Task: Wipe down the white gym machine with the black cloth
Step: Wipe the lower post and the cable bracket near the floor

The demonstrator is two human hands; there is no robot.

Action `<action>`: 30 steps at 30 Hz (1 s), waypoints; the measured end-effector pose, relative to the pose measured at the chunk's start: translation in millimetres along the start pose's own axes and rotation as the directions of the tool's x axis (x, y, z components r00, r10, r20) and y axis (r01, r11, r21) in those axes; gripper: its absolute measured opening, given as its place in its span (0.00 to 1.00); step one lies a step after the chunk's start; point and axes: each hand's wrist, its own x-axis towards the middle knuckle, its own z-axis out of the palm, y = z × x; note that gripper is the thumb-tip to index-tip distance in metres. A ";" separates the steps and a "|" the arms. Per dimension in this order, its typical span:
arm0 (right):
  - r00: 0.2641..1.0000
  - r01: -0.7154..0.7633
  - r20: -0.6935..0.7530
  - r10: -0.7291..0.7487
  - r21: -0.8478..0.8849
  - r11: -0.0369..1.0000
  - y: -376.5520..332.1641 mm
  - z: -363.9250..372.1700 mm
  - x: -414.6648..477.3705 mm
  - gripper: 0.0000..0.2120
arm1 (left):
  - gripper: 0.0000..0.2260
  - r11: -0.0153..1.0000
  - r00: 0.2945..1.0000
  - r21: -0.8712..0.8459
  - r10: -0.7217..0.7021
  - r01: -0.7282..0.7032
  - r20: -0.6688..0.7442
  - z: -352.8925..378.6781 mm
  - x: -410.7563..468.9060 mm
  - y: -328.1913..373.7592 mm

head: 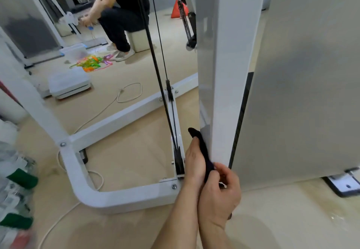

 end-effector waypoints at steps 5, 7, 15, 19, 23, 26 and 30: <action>0.960 0.278 0.015 -0.280 0.068 0.958 -27.7 -6.9 4.6 0.06 | 0.23 0.954 0.976 -0.253 0.192 -0.162 0.099 0.4 -6.1 28.6; 0.936 0.343 0.072 -0.346 0.047 0.938 -22.8 -13.6 2.8 0.07 | 0.22 0.934 0.952 -0.269 0.276 -0.234 0.130 -4.7 -0.1 35.1; 0.982 0.188 0.052 -0.182 -0.155 0.970 7.2 -13.1 13.5 0.07 | 0.12 0.930 0.939 -0.127 0.340 -0.344 -0.053 1.3 7.6 -4.1; 0.958 0.287 0.049 -0.282 -0.162 0.944 -5.5 -12.3 14.8 0.13 | 0.15 0.934 0.956 -0.202 0.293 -0.293 -0.034 9.8 9.2 -1.2; 0.851 0.522 0.120 -0.511 -0.101 0.847 -44.5 -7.3 22.6 0.06 | 0.16 0.876 0.913 -0.262 0.405 -0.405 -0.054 13.9 3.2 66.6; 0.772 0.617 0.155 -0.617 0.050 0.785 -74.6 7.1 23.2 0.05 | 0.17 0.795 0.827 -0.258 0.562 -0.549 -0.030 12.6 -4.0 123.3; 0.690 0.691 0.227 -0.687 0.077 0.719 -82.3 11.0 29.2 0.05 | 0.18 0.751 0.779 -0.264 0.627 -0.606 -0.003 11.2 -6.4 131.7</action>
